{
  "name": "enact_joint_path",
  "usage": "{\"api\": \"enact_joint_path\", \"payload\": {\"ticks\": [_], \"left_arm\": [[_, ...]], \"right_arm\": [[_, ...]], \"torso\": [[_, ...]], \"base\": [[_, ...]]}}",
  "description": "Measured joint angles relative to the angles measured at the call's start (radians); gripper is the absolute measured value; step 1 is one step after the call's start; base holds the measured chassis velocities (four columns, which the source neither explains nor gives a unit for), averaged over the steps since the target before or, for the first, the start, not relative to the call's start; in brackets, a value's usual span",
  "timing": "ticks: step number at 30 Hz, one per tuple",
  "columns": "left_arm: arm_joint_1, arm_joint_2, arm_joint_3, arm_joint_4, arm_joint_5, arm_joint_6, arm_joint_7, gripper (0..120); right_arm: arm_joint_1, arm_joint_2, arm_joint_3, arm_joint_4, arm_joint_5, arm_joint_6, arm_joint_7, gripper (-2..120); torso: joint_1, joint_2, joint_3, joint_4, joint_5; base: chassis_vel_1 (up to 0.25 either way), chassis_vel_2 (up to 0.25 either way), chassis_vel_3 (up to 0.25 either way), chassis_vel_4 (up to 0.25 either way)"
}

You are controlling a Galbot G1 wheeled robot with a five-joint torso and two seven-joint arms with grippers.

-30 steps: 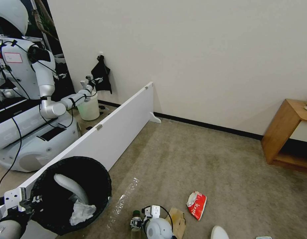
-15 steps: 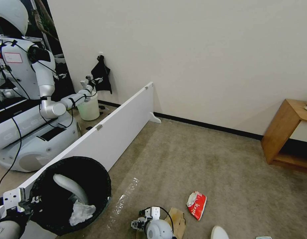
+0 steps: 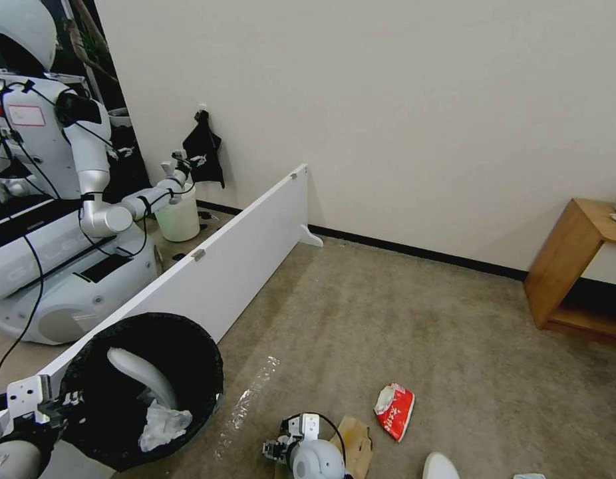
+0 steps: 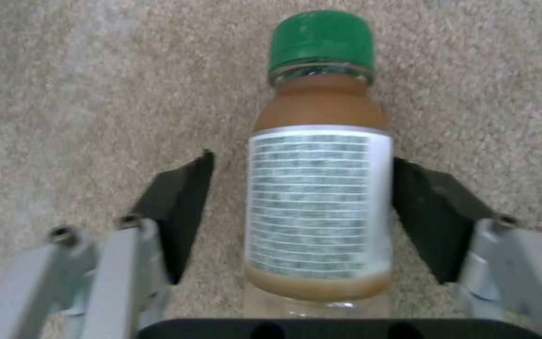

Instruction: Pick up the trash bin, then pick up the garbage from the floor and place it into the trash bin.

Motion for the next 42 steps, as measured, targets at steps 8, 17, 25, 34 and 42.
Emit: {"api": "enact_joint_path", "payload": {"ticks": [8,17,25,34,42], "left_arm": [[-0.002,-0.001,0.003,0.001,0.000,0.000,0.000,3],[-0.004,-0.003,0.006,0.004,0.000,0.000,0.000,3],[-0.004,-0.005,0.008,0.006,-0.001,0.000,0.000,3],[0.000,0.000,0.010,0.004,-0.016,0.000,-0.003,3],[0.001,0.026,0.044,0.001,-0.036,0.000,-0.008,3]], "right_arm": [[-0.002,0.000,-0.004,0.015,0.008,-0.003,0.002,38],[-0.006,0.000,-0.011,0.037,0.027,-0.006,0.007,33],[-0.012,-0.013,-0.021,0.077,0.046,-0.014,0.017,33],[-0.024,-0.131,-0.050,0.251,0.050,-0.003,0.020,33],[-0.049,-0.258,0.032,0.441,-0.120,0.203,-0.170,33]], "torso": [[0.000,0.000,0.000,0.0000,0.0000],[0.000,0.000,0.000,-0.0001,0.0001],[0.000,0.000,0.000,-0.0001,0.0002],[0.000,0.000,0.000,0.0000,0.0002],[0.000,0.000,0.000,-0.0003,0.0004]], "base": [[0.000,0.000,0.000,0.000],[0.000,0.000,0.000,0.000],[0.000,0.000,0.000,0.000],[0.000,0.000,0.000,0.000],[0.000,0.000,0.000,0.000]]}}
